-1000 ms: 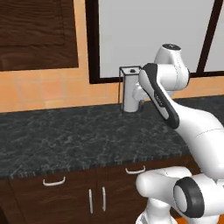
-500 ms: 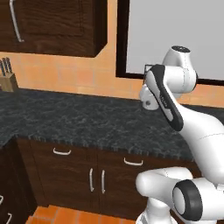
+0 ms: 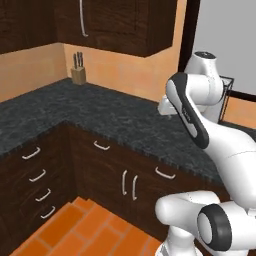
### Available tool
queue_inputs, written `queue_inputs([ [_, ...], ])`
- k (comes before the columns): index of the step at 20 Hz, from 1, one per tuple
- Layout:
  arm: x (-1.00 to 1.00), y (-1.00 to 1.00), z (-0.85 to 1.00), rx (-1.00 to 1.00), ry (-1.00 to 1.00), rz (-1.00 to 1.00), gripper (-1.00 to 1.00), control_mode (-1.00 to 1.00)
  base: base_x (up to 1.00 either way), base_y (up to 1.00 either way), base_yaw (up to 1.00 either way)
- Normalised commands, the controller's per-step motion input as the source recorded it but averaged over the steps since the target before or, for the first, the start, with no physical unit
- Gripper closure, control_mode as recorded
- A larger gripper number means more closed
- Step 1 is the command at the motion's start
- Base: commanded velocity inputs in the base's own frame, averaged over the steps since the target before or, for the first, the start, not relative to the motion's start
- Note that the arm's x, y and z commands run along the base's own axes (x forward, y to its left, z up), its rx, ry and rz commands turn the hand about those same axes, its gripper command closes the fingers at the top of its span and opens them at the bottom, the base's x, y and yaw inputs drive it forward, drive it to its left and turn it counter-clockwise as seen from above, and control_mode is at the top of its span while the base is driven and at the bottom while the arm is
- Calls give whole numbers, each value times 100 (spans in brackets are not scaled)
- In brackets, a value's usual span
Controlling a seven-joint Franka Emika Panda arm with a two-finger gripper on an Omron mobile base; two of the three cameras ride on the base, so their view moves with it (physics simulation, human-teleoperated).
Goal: Take a straw from the drawer in front and place it inside the glass cup on the dining counter.
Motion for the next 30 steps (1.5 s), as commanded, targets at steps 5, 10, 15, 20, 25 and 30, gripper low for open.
queue_inputs([
  [5,0,0,0,0,0,0,-100,100,-30,-70,45],
  [10,0,0,0,0,0,0,-100,100,-9,-76,34],
  [15,0,0,0,0,0,0,-100,100,0,-67,26],
  [20,-7,5,-3,-10,-4,14,-100,-100,0,-6,4],
  [25,1,47,-62,-42,-19,5,-100,-100,0,0,0],
  [30,6,41,-86,-46,-17,2,-100,-100,0,0,0],
])
